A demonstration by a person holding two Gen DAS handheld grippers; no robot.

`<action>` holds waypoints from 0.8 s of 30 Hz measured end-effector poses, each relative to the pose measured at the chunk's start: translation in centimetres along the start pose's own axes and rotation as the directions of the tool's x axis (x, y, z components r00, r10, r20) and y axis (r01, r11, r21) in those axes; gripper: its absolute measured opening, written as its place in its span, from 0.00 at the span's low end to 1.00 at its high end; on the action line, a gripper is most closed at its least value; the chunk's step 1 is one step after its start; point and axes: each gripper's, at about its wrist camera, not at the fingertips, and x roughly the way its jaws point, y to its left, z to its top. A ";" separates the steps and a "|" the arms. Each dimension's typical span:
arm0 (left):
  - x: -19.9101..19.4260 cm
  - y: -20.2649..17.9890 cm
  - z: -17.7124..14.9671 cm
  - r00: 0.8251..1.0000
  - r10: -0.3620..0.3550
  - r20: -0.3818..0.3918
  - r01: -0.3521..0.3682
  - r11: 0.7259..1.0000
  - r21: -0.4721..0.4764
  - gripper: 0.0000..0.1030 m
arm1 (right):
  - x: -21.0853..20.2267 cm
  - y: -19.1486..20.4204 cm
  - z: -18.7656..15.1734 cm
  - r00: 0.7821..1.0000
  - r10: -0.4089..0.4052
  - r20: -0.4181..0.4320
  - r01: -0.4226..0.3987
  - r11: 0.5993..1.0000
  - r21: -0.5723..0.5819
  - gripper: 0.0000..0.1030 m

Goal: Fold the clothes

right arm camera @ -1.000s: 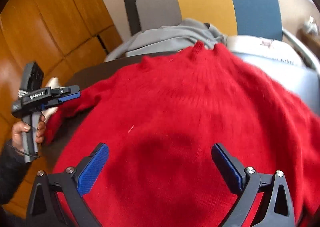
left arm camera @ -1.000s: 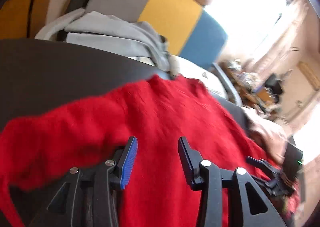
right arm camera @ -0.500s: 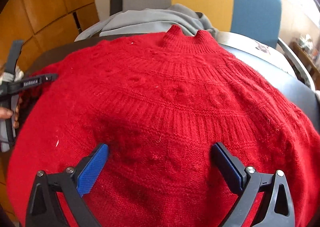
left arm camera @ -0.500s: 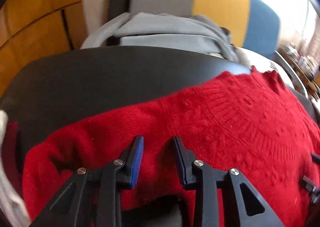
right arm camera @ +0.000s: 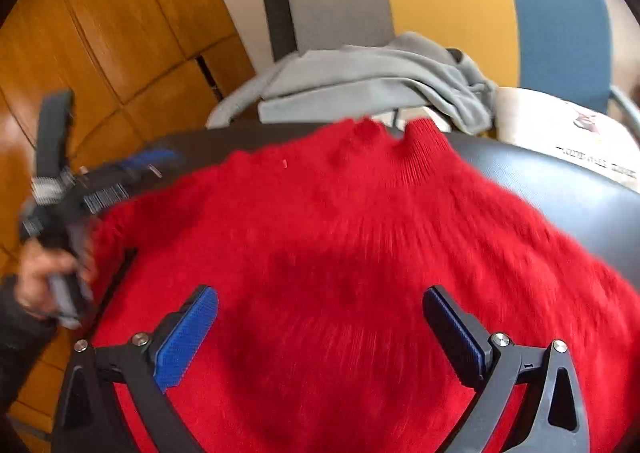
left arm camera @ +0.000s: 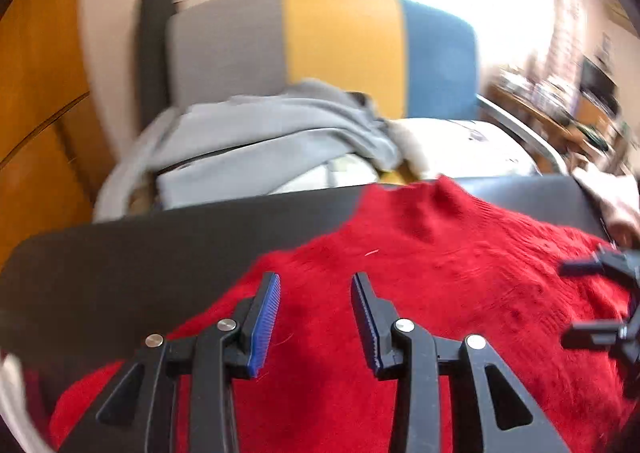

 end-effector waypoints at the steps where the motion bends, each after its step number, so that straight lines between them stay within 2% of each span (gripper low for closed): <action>1: 1.0 -0.6 0.4 1.000 -0.011 -0.006 0.011 1.000 0.013 0.36 | 0.6 -0.1 1.0 1.000 -0.006 -0.003 0.006 1.000 -0.018 1.00; 5: 4.5 -1.0 1.7 0.999 -0.037 -0.029 0.036 0.999 -0.035 0.36 | 3.8 -1.2 4.3 0.999 -0.021 -0.035 0.018 0.997 -0.069 1.00; 7: 6.2 -0.6 1.9 0.997 -0.038 -0.065 0.034 0.997 -0.063 0.36 | 6.4 -2.1 5.7 0.998 -0.018 -0.066 0.013 0.996 -0.084 1.00; 9: 8.4 0.5 1.1 0.994 0.023 -0.111 -0.035 0.994 -0.105 0.36 | 8.8 -3.2 6.6 0.994 -0.043 -0.103 0.033 0.994 -0.101 1.00; 10: 9.0 1.3 0.3 0.992 0.044 -0.121 -0.060 0.989 -0.136 0.41 | 9.3 -3.6 6.6 0.993 -0.069 -0.099 0.058 0.992 -0.108 1.00; 11: 9.0 2.1 -0.2 0.996 0.036 -0.085 -0.050 0.984 -0.171 0.41 | 9.6 -4.1 6.7 0.992 -0.094 -0.087 0.083 0.990 -0.114 1.00; 12: 9.1 2.7 -0.4 0.995 0.045 -0.086 -0.061 0.978 -0.199 0.40 | 9.9 -4.5 6.7 0.990 -0.119 -0.075 0.109 0.987 -0.119 1.00; 15: 8.7 3.9 -1.2 0.994 0.075 -0.083 -0.095 0.957 -0.274 0.37 | 9.0 -4.4 6.5 0.989 -0.133 -0.057 0.126 0.985 -0.115 1.00; 20: 8.8 2.6 -0.8 0.983 0.140 -0.116 -0.162 0.965 -0.208 0.38 | 7.1 -3.7 6.1 0.989 -0.143 -0.031 0.139 0.985 -0.104 1.00; 24: 7.1 3.2 -0.2 0.987 0.101 -0.126 -0.128 0.966 -0.226 0.39 | 5.5 -3.2 5.8 0.988 -0.152 -0.011 0.150 0.984 -0.095 1.00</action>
